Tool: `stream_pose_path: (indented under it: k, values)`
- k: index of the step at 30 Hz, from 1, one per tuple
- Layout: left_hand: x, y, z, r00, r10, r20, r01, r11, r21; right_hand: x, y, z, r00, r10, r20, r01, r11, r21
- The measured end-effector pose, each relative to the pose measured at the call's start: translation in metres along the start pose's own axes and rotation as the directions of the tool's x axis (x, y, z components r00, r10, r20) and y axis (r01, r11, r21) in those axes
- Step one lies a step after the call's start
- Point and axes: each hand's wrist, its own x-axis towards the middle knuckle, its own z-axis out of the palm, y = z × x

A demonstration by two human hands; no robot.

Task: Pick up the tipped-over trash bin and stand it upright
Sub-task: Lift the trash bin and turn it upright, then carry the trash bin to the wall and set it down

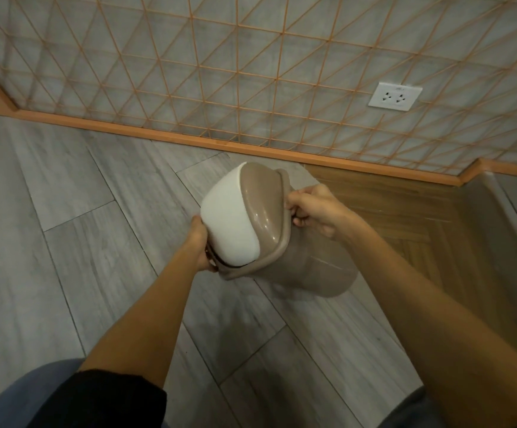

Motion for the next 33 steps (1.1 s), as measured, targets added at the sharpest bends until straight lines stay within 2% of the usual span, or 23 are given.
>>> stream_pose_path:
  k: [5, 12, 22, 29, 31, 33]
  values:
    - [-0.015, 0.016, 0.016, 0.994, 0.066, 0.090, -0.073, 0.995, 0.070, 0.000, 0.001, -0.036, 0.991, -0.053, -0.127, 0.059, 0.997, 0.046]
    - [-0.039, 0.037, 0.042, 0.961, 0.142, 0.237, -0.191, 0.961, 0.201, 0.002, 0.023, -0.083, 0.978, -0.049, -0.200, 0.075, 0.990, 0.123]
    - [-0.063, 0.033, 0.067, 0.923, 0.259, 0.285, -0.351, 0.869, 0.349, 0.001, 0.056, -0.108, 0.969, -0.062, -0.241, 0.080, 0.994, 0.069]
    - [-0.065, 0.022, 0.085, 0.904, 0.351, 0.245, -0.423, 0.819, 0.387, 0.003, 0.075, -0.120, 0.967, -0.055, -0.251, 0.048, 0.998, -0.034]
    - [-0.062, 0.021, 0.083, 0.896, 0.367, 0.250, -0.442, 0.792, 0.421, -0.001, 0.074, -0.122, 0.970, -0.092, -0.226, 0.063, 0.989, -0.130]
    - [-0.059, 0.021, 0.078, 0.864, 0.423, 0.275, -0.504, 0.709, 0.494, -0.004, 0.071, -0.129, 0.971, -0.127, -0.202, 0.068, 0.959, -0.276]
